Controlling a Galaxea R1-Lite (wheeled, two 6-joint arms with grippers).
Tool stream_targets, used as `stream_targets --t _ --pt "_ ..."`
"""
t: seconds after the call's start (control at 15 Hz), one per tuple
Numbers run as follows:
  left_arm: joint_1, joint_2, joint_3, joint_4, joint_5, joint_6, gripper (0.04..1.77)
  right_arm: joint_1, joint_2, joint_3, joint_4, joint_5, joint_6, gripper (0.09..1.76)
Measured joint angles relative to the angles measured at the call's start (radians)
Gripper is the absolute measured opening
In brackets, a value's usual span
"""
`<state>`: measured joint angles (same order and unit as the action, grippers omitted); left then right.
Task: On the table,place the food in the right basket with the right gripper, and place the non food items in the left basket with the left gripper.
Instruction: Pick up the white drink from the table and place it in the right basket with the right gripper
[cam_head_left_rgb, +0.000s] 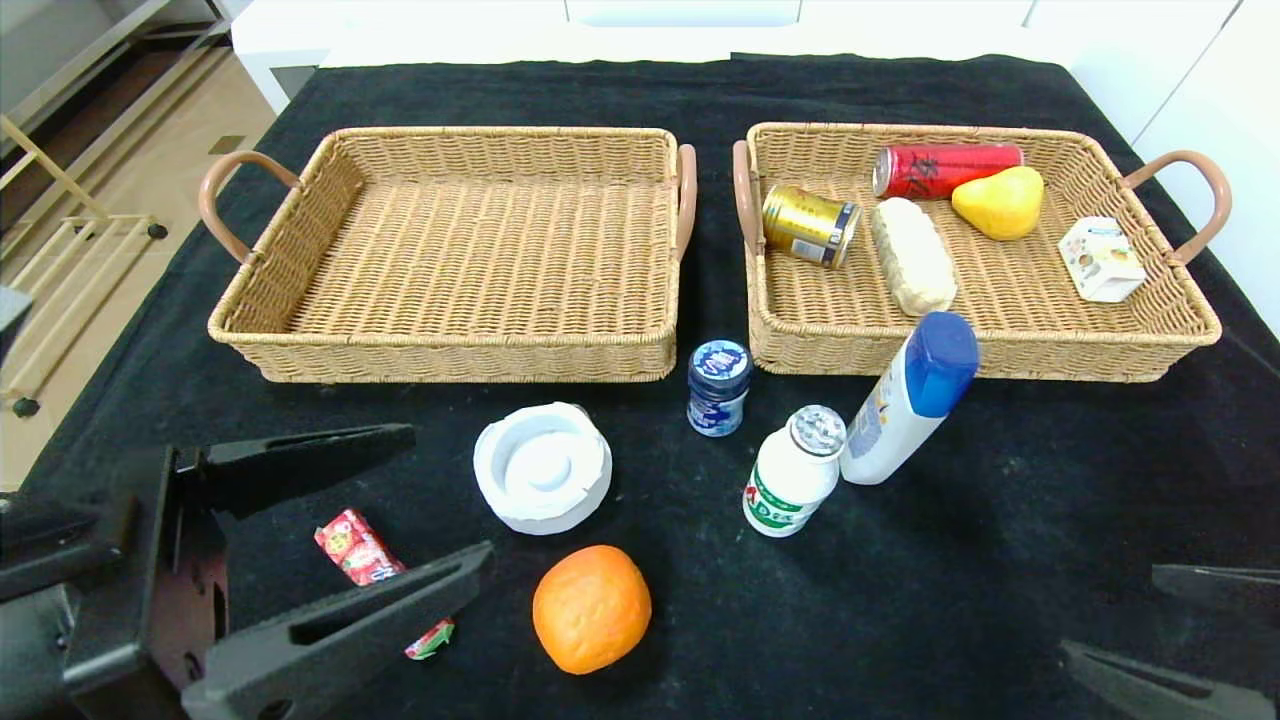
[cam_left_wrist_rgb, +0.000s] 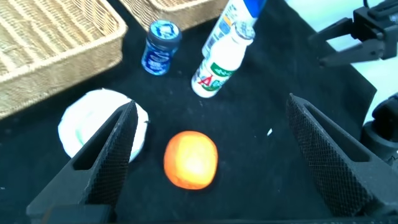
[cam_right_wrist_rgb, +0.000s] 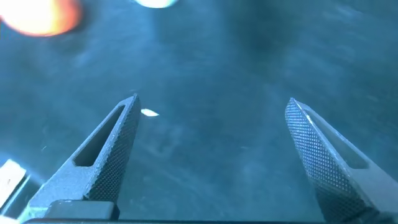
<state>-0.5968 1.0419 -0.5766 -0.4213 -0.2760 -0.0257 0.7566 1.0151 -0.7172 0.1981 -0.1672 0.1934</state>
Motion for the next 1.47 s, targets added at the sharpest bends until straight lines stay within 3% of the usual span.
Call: stream_targets --t 0.13,0.4,0.73,0.93,1.47 --pt "-0.021 0.012 0.003 0.0 0.04 0.003 1.72 0.052 0.002 0.06 -0.104 0.003 -0.052 1.7" --pt "-0.034 0.019 0.004 -0.001 0.052 0.008 1.72 0.144 0.055 0.112 -0.248 -0.01 -0.063 1.7" --pt "-0.035 0.016 0.001 -0.002 0.065 0.013 1.72 0.235 0.2 0.115 -0.403 -0.116 -0.068 1.7" --pt "-0.035 0.016 0.001 -0.001 0.066 0.015 1.72 0.273 0.278 0.116 -0.534 -0.223 -0.072 1.7" --pt "-0.035 0.004 -0.003 -0.001 0.086 0.024 1.72 0.322 0.403 0.107 -0.749 -0.298 -0.117 1.7"
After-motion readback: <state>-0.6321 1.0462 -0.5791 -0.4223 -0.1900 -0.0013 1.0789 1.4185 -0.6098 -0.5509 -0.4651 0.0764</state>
